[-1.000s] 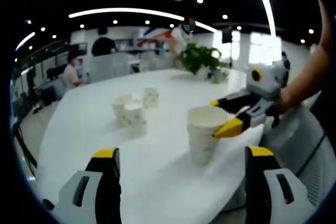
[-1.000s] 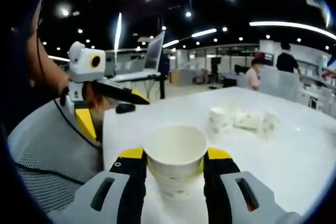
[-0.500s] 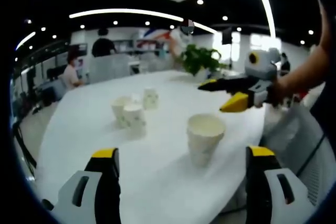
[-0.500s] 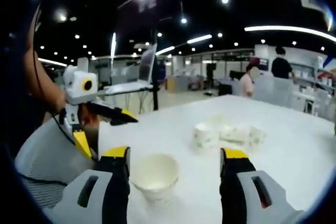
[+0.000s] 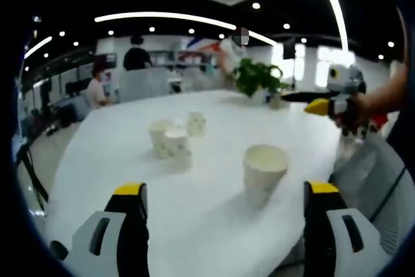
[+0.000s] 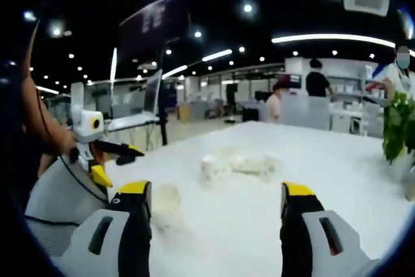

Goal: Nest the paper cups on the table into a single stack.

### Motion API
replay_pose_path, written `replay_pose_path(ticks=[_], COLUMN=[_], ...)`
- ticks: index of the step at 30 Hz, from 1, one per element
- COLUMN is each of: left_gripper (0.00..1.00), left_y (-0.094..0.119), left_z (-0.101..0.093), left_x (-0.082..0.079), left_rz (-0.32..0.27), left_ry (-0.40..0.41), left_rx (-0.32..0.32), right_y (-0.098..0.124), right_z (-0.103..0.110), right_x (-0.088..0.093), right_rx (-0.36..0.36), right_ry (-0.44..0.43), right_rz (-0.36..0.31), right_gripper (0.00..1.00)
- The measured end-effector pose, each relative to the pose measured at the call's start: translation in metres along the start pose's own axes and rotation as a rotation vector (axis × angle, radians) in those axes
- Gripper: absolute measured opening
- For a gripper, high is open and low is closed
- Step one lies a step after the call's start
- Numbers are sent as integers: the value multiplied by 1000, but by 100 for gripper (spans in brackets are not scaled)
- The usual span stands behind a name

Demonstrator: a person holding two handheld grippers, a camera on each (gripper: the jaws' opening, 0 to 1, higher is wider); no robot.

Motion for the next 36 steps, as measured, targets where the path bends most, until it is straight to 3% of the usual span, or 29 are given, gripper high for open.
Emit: replay_pose_path(ticks=[6, 14, 29, 32, 36], left_gripper=[100, 100, 100, 100, 100], left_y=[4, 3, 6, 6, 10], left_z=[1, 1, 15, 14, 23], left_x=[-6, -4, -5, -4, -2], left_rz=[-37, -32, -27, -25, 1], left_ry=[10, 10, 66, 27, 32], left_rx=[-14, -12, -34, -21, -32], right_y=[14, 20, 15, 13, 14], right_z=[-8, -10, -14, -20, -23], right_x=[20, 21, 22, 21, 17], right_rx=[51, 79, 90, 98, 112], right_ry=[-18, -24, -39, -29, -38], right_rz=[35, 37, 64, 46, 37], right_gripper=[93, 99, 100, 99, 99])
Point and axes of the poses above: the point that each gripper's makers call its tool centre point, and the gripper's own axes: y roughly backward along the fingers, z roughly to its left, x roughly out of its underside, the point moved 5 cm from there along y, roughly backward along the fingers, and after that the axes turned 11 degrees about x, right-handed, at the moved point
